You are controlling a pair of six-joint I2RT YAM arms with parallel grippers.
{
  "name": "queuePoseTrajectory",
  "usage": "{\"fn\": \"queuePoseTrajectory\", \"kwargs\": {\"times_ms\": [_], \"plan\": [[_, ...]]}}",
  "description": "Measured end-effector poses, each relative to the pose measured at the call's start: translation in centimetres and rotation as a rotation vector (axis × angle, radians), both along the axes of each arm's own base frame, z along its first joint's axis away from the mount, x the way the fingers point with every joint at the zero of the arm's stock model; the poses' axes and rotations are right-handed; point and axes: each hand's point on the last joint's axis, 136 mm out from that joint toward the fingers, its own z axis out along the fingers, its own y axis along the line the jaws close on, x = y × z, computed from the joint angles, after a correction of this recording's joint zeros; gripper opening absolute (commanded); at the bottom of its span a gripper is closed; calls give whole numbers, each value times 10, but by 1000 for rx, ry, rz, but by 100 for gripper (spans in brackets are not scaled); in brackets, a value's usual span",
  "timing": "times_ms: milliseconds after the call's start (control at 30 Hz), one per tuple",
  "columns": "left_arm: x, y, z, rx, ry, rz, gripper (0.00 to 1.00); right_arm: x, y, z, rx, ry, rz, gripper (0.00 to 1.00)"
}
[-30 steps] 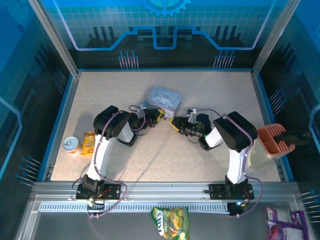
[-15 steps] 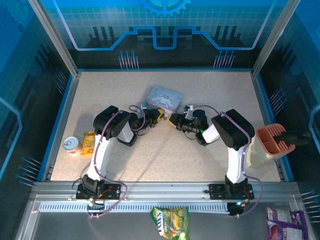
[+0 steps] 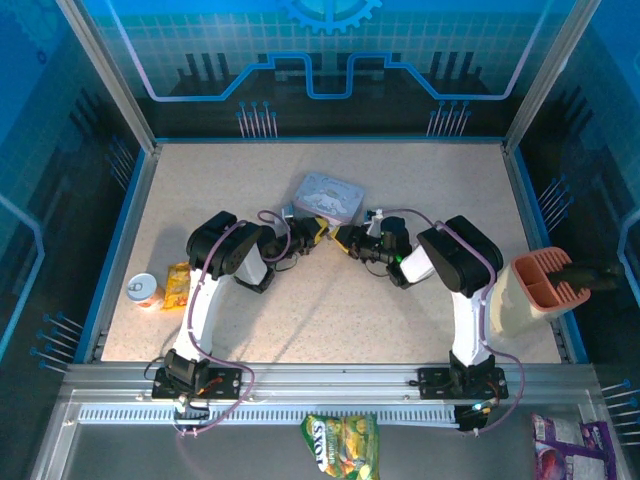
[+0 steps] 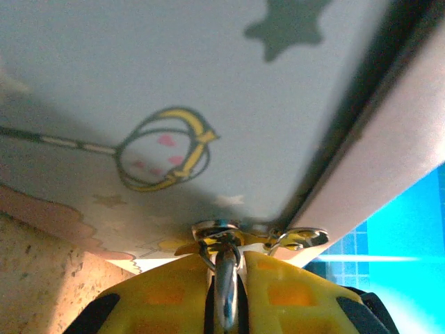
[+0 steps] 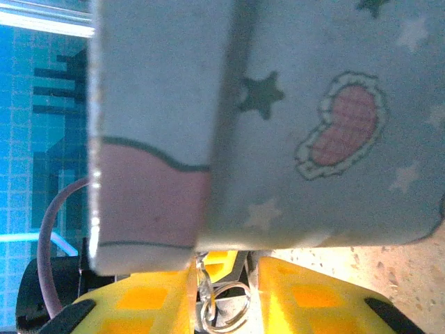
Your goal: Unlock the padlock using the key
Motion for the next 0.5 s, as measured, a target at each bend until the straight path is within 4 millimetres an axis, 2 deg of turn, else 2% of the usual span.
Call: {"fn": "queuePoseTrajectory", "kwargs": {"times_ms": [233,367,500], "plan": [[0,0,0,0,0,0,0,-1,4,1,31,9,-1,19],[0,0,0,0,0,0,0,0,6,5,58,8,-2,2],[0,0,0,0,1,0,0,-1,8,6,75,12,-1,0]]}}
